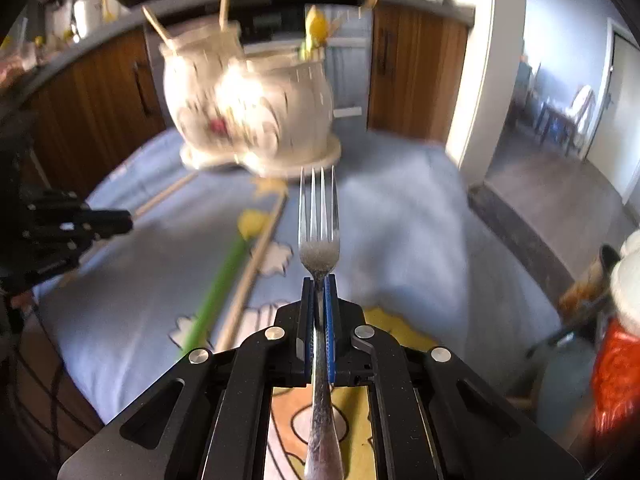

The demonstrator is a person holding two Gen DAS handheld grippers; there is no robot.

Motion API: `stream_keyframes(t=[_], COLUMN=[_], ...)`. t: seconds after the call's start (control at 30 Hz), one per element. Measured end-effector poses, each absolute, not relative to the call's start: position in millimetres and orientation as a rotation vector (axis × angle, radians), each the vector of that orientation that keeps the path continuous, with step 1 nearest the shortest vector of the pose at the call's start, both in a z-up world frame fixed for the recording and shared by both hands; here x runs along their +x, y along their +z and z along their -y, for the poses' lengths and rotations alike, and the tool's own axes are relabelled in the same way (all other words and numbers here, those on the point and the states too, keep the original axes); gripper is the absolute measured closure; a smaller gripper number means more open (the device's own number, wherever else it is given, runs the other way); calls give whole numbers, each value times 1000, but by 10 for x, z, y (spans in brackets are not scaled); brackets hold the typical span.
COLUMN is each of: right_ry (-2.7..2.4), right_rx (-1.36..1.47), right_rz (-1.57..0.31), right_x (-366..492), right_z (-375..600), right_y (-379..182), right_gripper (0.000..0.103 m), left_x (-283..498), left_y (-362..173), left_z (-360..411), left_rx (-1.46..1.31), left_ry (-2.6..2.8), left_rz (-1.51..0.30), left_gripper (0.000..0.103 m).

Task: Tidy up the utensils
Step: 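Lift the chopstick over the tall cup while the right tool carries the fork above the short cup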

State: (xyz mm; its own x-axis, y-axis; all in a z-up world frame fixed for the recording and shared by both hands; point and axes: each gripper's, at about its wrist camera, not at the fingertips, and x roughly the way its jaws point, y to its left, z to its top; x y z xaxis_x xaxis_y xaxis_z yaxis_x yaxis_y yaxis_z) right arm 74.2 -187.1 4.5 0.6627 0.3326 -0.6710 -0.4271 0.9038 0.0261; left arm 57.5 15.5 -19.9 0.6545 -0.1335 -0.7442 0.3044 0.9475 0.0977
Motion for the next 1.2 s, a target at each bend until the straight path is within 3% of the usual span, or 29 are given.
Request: stream_keyframes(t=[0.3, 0.67, 1.2], right_ry=[459, 468, 500], right_rx=[-142, -54, 48], right_rz=[-456, -287, -202], right_x=[340, 239, 825], right_z=[1863, 1961, 1749], right_y=[401, 681, 1162], right_gripper=[97, 97, 97], left_x=[433, 279, 698], left_y=[-17, 246, 947], left_z=[-195, -310, -398], left_rx=[182, 83, -1], left_ry=[-296, -320, -334], left_rz=[-726, -532, -279], left_gripper=[97, 97, 97])
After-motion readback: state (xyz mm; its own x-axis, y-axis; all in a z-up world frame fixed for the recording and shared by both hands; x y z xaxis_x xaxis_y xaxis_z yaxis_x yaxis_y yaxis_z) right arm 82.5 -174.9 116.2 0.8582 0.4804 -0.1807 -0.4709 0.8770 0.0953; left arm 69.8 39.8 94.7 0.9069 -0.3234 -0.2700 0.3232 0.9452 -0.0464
